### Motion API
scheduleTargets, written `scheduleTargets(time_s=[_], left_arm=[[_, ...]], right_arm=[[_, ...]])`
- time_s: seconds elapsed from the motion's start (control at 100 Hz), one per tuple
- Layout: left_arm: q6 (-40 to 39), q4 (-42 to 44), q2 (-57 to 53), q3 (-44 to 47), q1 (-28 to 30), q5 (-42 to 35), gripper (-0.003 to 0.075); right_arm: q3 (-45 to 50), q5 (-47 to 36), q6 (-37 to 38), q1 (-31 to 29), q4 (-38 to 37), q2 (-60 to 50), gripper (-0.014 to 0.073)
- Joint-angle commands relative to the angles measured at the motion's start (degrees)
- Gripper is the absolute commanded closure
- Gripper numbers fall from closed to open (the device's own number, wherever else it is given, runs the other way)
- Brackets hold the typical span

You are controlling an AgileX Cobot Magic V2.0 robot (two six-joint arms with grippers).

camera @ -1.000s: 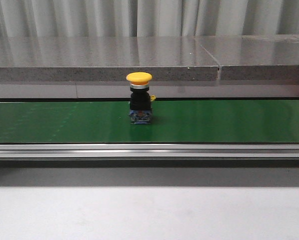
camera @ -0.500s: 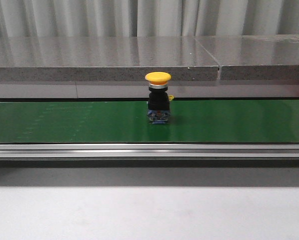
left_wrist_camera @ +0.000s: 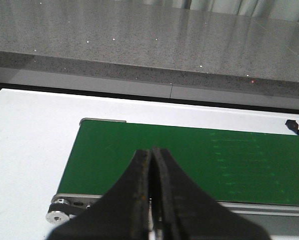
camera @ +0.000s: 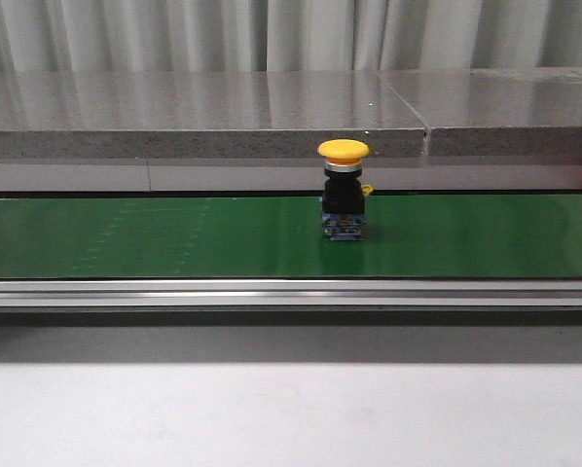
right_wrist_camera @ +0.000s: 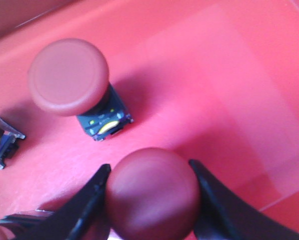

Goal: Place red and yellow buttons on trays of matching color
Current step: 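Move the right gripper over the yellow button arriving at the belt end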

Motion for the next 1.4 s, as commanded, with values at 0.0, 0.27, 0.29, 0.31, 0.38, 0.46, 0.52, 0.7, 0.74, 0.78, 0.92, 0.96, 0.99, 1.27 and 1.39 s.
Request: scheduleTargets(time_s=[0.0,0.27,0.29,0.31,0.38,0.46,0.52,0.7,0.74,0.78,0.92,0.96,0.99,1.27,1.39], left_arm=[[-0.1,-0.1,0.6,-1.5,-0.5,-4.2,0.0739],[-0.1,-0.1,0.6,-1.5,-0.5,-4.2,0.0739],[-0.1,-0.1,0.6,-1.5,-0.5,-4.2,0.0739],[-0.1,-0.1,0.6,-1.5,-0.5,-4.2,0.0739],[-0.1,-0.1,0.6,-1.5,-0.5,-4.2,0.0739],[-0.1,-0.1,0.6,-1.5,-0.5,-4.2,0.0739],[-0.1,-0.1,0.6,-1.5,-0.5,-4.2,0.0739],[-0.1,-0.1,0.6,-1.5,-0.5,-4.2,0.0739],[-0.1,-0.1,0.6,-1.5,-0.5,-4.2,0.0739],[-0.1,-0.1,0.6,-1.5,-0.5,-4.2,0.0739],[-0.1,-0.1,0.6,-1.5,-0.5,-4.2,0.0739],[-0.1,-0.1,0.6,-1.5,-0.5,-4.2,0.0739],[-0.1,-0.1,0.6,-1.5,-0.5,-4.2,0.0739],[-0.1,-0.1,0.6,-1.5,-0.5,-4.2,0.0739],[-0.1,-0.1,0.6,-1.5,-0.5,-4.2,0.0739]], right_arm=[[-1.9,-1.6,-0.1,0.1,0.7,-3.0,0.0349],[-1.9,-1.7,-0.1,0.1,0.7,-3.1,0.0085],[-1.9,-1.7,-0.1,0.1,0.7,-3.1,0.0066],[-1.9,-1.7,-0.1,0.1,0.7,-3.1,0.0048],[-1.9,-1.8,-0.1,0.1,0.7,-3.4,0.0004],[-1.9,-1.9,-0.1,0.0,0.7,-4.4,-0.001],[-1.9,-1.6,-0.1,0.0,0.7,-5.4,-0.001],[-1.9,1.3,-0.1,0.0,0.7,-10.7,-0.001],[-1.9,2.5,-0.1,0.0,0.7,-12.2,-0.001],[-1.9,4.0,-0.1,0.1,0.8,-13.7,-0.001],[-1.0,9.2,-0.1,0.6,1.9,-19.2,-0.001],[-0.1,9.9,-0.1,1.0,1.9,-20.7,-0.001],[0.7,10.2,-0.2,1.6,1.9,-22.4,-0.001],[11.0,12.7,-2.3,10.3,1.9,-35.7,-0.001],[12.9,18.1,-3.8,14.7,1.9,-37.9,-0.001]])
